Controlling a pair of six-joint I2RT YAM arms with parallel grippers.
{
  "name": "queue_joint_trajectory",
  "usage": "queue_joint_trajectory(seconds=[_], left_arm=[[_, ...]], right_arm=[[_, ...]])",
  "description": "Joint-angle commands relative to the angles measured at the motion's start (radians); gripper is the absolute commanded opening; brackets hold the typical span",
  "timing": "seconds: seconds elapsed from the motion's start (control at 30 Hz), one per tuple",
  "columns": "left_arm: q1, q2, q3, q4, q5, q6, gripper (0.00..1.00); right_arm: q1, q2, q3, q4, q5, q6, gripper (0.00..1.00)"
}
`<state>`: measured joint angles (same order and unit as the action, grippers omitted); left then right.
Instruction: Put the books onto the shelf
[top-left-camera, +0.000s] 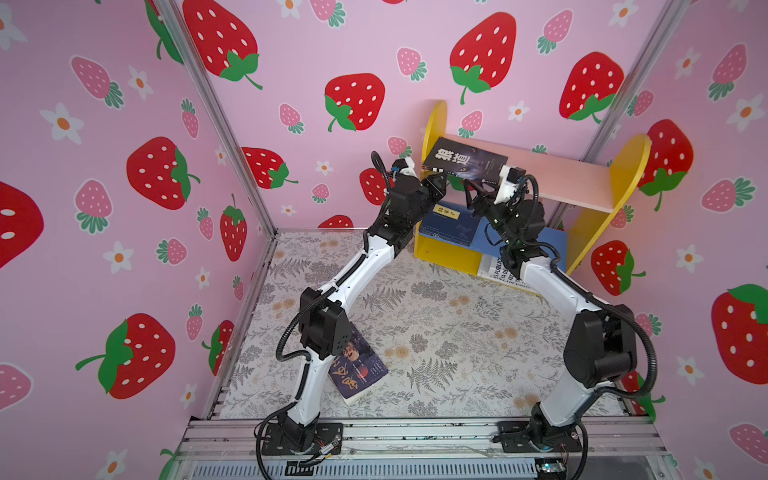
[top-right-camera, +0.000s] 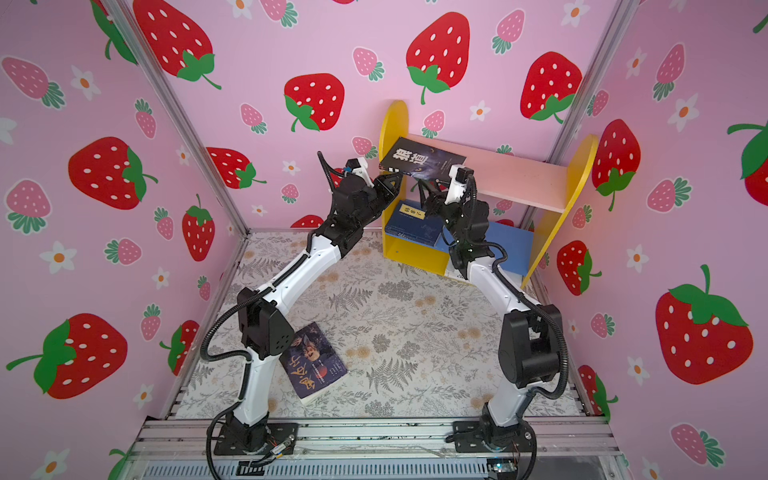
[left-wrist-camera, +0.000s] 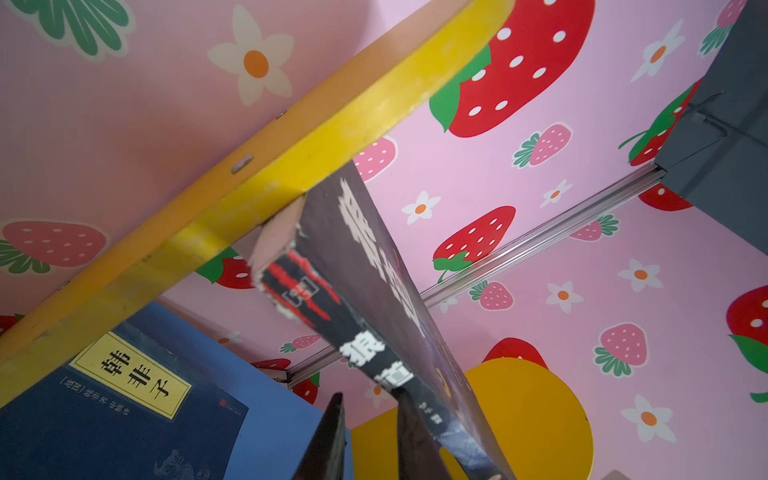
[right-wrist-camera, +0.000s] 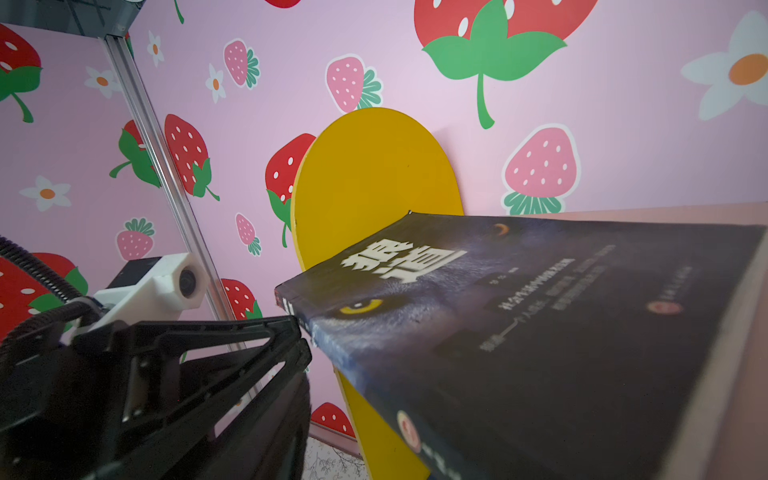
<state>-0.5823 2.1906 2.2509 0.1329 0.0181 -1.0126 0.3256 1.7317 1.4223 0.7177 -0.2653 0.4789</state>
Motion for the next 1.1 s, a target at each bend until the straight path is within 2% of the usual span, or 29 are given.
queue_joint_trajectory(seconds=[0.0,0.3,0.47,0.8,1.07], left_arm=[[0.004,0.017,0.049,0.028,-0.013,-0.015,0.24],[0.009,0.026,0.047,0.038,-0.01,-0.025,0.25],[0.013,0.013,0.014,0.06,-0.004,-0.041,0.25],[0.015,-0.03,-0.054,0.082,0.002,-0.052,0.25],[0.016,-0.076,-0.117,0.103,0.003,-0.055,0.25]], right_arm=[[-0.046,0.049,0.03,-0.03,0.104,0.021,0.56],[-0.065,0.069,0.032,-0.037,0.098,0.067,0.56],[-0.069,0.044,-0.004,-0.05,0.111,0.098,0.59],[-0.072,0.002,-0.066,-0.056,0.075,0.243,0.57],[-0.072,0.011,-0.076,-0.037,0.066,0.285,0.62]])
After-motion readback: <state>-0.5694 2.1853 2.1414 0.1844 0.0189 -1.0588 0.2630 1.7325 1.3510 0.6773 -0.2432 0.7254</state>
